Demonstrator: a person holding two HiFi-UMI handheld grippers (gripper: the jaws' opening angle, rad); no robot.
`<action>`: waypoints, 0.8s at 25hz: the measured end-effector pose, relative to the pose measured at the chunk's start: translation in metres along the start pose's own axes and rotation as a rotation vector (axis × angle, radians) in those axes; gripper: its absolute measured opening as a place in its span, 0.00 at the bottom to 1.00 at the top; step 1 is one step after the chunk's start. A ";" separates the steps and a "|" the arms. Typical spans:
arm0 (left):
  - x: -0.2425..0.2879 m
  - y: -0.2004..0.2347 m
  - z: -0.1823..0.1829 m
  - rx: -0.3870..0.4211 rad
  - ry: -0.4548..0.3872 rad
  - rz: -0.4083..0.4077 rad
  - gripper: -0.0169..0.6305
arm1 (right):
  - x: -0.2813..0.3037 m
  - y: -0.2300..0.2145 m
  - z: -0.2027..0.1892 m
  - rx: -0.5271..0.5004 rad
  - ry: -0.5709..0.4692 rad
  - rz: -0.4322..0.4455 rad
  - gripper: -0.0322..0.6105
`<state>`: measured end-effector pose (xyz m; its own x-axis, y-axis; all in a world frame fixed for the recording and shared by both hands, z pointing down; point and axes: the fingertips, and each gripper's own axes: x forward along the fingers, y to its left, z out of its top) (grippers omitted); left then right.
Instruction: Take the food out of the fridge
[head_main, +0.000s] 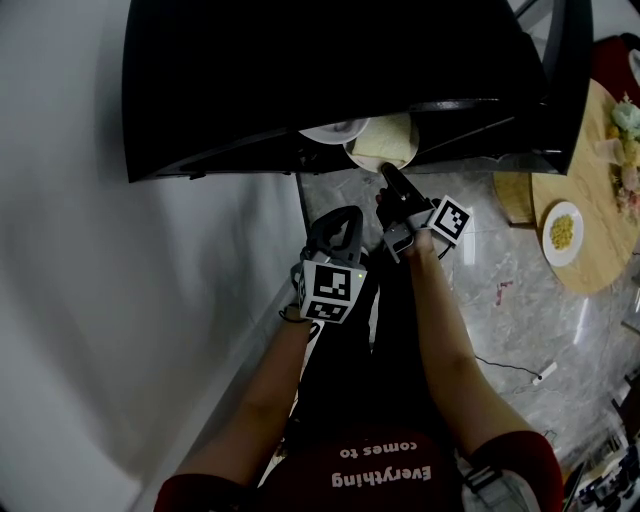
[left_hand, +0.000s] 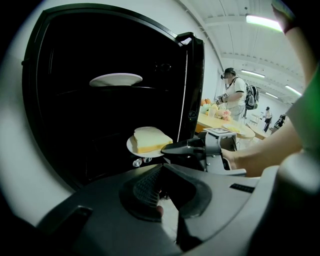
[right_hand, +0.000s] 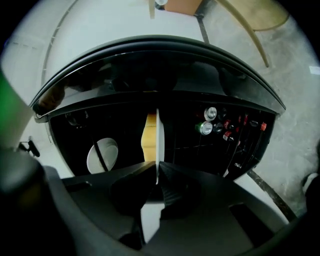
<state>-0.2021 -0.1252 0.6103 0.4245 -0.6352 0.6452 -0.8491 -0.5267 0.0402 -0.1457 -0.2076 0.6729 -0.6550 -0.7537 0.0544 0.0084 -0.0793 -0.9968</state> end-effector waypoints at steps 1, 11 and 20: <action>-0.001 0.000 0.000 0.003 -0.002 0.000 0.03 | -0.002 0.003 -0.003 -0.008 0.011 0.005 0.08; -0.014 -0.007 -0.001 0.010 0.004 -0.016 0.03 | -0.046 0.025 -0.041 -0.031 0.080 0.015 0.08; -0.038 -0.022 0.000 0.026 -0.014 -0.024 0.03 | -0.097 0.038 -0.063 -0.055 0.117 0.016 0.08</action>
<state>-0.2000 -0.0897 0.5852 0.4491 -0.6299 0.6337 -0.8304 -0.5560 0.0359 -0.1294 -0.0958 0.6264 -0.7387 -0.6732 0.0345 -0.0198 -0.0294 -0.9994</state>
